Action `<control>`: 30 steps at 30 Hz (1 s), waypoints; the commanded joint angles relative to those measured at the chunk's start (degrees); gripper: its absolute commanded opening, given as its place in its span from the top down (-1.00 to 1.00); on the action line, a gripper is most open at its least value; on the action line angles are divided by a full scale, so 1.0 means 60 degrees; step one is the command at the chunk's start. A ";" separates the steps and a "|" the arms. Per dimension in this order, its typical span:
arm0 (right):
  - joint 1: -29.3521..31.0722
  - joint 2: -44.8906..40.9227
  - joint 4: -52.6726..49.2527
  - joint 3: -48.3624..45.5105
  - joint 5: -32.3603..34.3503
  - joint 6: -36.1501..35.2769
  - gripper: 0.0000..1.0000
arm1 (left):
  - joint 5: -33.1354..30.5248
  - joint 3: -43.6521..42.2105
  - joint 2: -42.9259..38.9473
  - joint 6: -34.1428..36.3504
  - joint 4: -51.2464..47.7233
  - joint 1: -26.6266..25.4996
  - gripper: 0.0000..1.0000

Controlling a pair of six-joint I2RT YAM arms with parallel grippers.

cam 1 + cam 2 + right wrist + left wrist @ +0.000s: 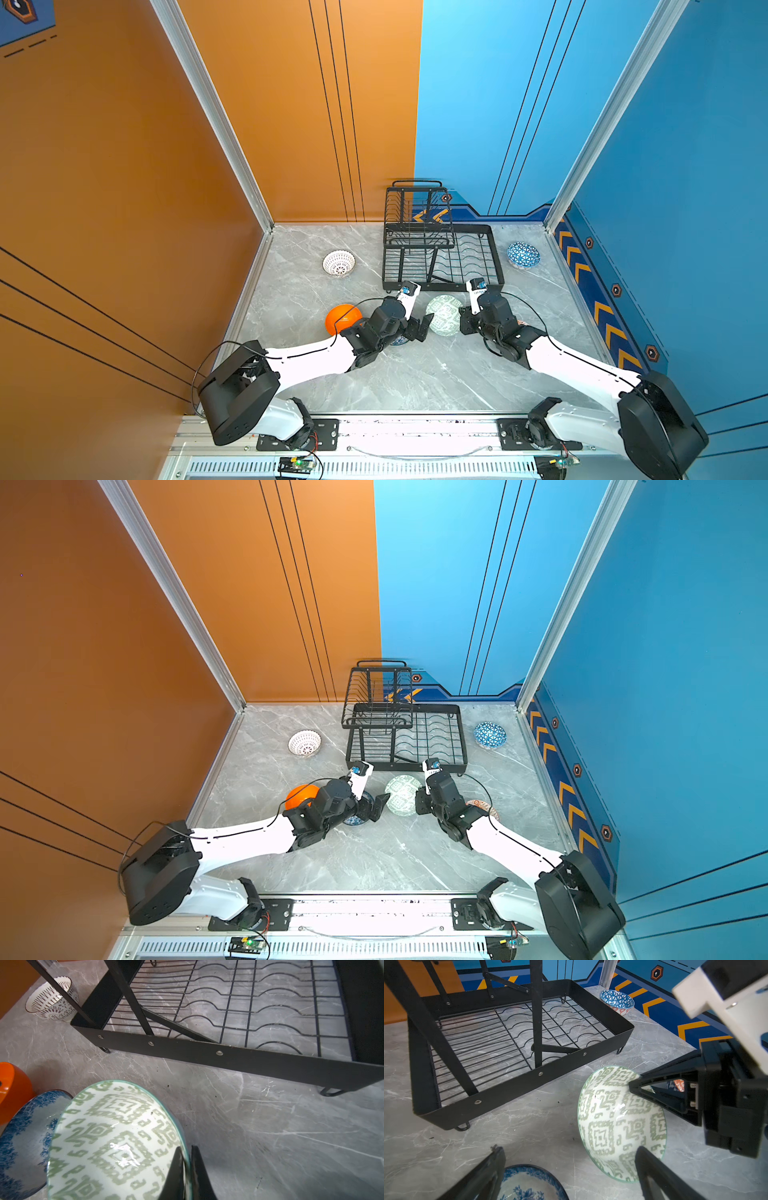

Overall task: Load the bowls into the dish rack
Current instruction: 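Grip the green-patterned bowl rim with both grippers from opposite sides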

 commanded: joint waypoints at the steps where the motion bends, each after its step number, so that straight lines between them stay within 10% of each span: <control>1: 0.0107 -0.0505 0.0783 -0.0165 0.0263 -0.0124 1.00 | 0.0456 0.0253 0.0077 -0.0143 -0.0180 0.0037 -0.96; 20: 0.0979 -0.2337 0.2130 -0.1299 0.1973 -0.0756 1.00 | 0.0145 0.0909 0.1006 -0.1131 -0.0041 0.0003 -1.00; 30: 0.2109 -0.2400 0.3560 -0.1827 0.3224 -0.1485 1.00 | 0.0372 0.1227 0.1637 -0.1421 0.0141 0.0099 -0.31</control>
